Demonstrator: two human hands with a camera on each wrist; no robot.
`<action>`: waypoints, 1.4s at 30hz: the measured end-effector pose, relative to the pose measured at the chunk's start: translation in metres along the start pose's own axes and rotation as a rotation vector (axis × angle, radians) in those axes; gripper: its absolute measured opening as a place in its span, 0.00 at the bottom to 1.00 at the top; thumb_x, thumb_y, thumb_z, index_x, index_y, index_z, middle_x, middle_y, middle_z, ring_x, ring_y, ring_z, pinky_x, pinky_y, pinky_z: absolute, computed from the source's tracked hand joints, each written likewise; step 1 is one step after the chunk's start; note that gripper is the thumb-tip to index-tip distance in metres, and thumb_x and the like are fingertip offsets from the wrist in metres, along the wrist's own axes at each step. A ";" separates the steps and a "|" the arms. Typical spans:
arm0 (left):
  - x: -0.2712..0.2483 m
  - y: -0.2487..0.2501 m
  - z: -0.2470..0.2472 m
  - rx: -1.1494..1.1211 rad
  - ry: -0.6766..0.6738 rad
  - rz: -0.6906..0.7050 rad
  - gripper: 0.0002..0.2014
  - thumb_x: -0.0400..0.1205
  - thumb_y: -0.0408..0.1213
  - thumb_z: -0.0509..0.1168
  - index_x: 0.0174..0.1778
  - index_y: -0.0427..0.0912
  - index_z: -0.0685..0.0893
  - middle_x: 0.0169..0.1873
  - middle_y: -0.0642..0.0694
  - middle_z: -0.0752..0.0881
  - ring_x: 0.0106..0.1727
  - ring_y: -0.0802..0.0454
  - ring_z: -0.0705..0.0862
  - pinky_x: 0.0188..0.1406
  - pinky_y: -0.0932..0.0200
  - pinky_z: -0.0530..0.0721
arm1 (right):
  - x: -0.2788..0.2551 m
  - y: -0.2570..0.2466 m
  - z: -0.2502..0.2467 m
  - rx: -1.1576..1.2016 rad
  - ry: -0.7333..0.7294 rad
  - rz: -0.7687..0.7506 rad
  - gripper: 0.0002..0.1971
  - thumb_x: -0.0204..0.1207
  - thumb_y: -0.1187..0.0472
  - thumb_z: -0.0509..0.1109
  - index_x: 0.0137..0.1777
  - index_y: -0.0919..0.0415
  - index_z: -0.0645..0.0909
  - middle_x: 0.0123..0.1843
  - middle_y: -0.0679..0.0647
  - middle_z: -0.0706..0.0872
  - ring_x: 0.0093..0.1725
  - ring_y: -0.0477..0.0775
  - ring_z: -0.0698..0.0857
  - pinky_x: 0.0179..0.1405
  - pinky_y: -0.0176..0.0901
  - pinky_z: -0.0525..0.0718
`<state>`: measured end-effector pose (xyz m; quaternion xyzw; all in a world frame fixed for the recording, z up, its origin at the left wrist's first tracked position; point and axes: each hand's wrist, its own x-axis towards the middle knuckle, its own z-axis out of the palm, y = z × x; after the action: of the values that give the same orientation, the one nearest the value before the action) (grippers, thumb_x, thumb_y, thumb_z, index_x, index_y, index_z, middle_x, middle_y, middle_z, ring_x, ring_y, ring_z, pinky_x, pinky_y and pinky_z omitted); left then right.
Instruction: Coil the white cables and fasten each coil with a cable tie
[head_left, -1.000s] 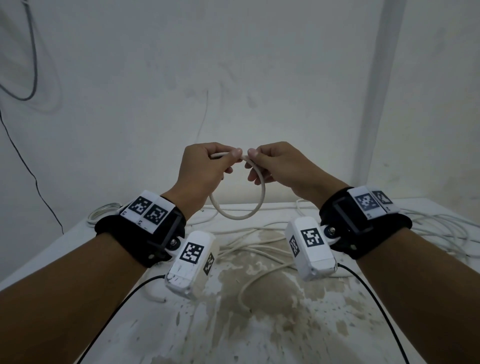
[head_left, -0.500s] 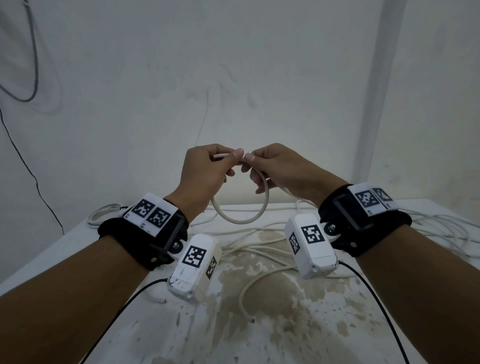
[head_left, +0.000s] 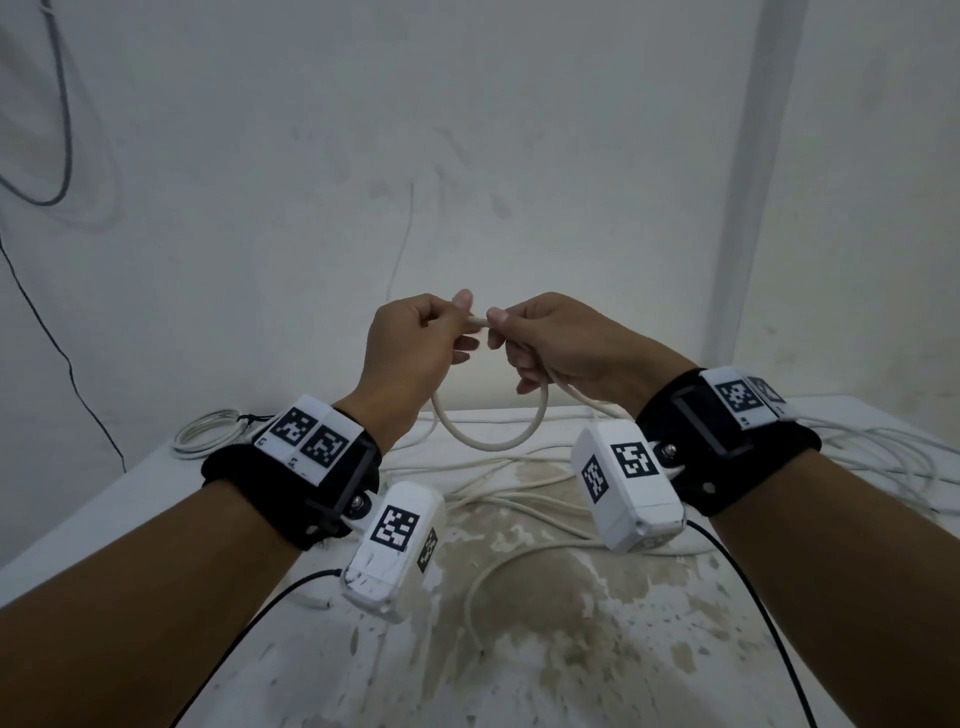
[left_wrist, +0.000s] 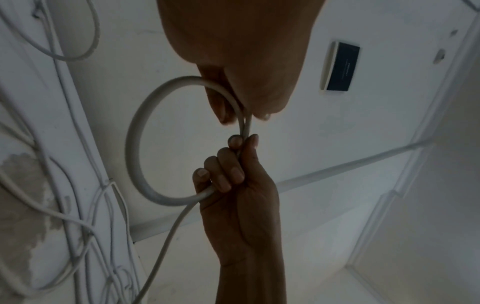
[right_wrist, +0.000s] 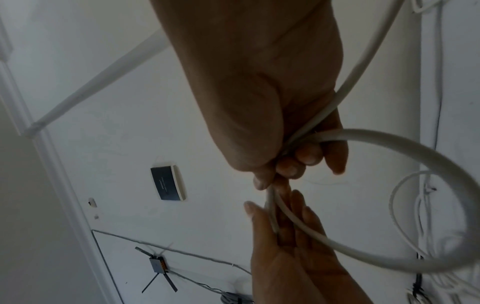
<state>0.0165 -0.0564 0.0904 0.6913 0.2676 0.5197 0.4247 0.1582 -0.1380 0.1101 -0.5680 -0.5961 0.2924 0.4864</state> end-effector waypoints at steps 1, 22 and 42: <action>0.000 0.000 -0.001 0.041 0.053 -0.029 0.15 0.86 0.49 0.65 0.48 0.40 0.85 0.42 0.49 0.90 0.43 0.53 0.90 0.41 0.57 0.88 | 0.001 0.001 -0.001 0.030 0.033 0.002 0.18 0.89 0.53 0.59 0.42 0.62 0.80 0.23 0.49 0.74 0.22 0.46 0.73 0.32 0.41 0.85; -0.025 0.034 0.088 -0.824 -0.090 -0.766 0.14 0.90 0.34 0.50 0.66 0.31 0.74 0.52 0.28 0.88 0.43 0.39 0.89 0.42 0.49 0.91 | -0.013 -0.013 -0.020 0.598 0.840 -0.119 0.18 0.89 0.52 0.59 0.40 0.62 0.78 0.23 0.52 0.78 0.20 0.49 0.77 0.42 0.50 0.92; -0.032 0.028 0.083 -0.565 0.079 -0.616 0.15 0.85 0.19 0.49 0.62 0.30 0.75 0.39 0.39 0.79 0.34 0.44 0.89 0.31 0.54 0.92 | -0.013 0.011 -0.032 1.211 0.894 0.019 0.17 0.89 0.54 0.58 0.40 0.63 0.75 0.21 0.50 0.72 0.16 0.46 0.69 0.24 0.36 0.83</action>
<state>0.0828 -0.1221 0.0903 0.4151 0.3246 0.4474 0.7226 0.1904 -0.1553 0.1084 -0.2708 -0.0719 0.3149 0.9068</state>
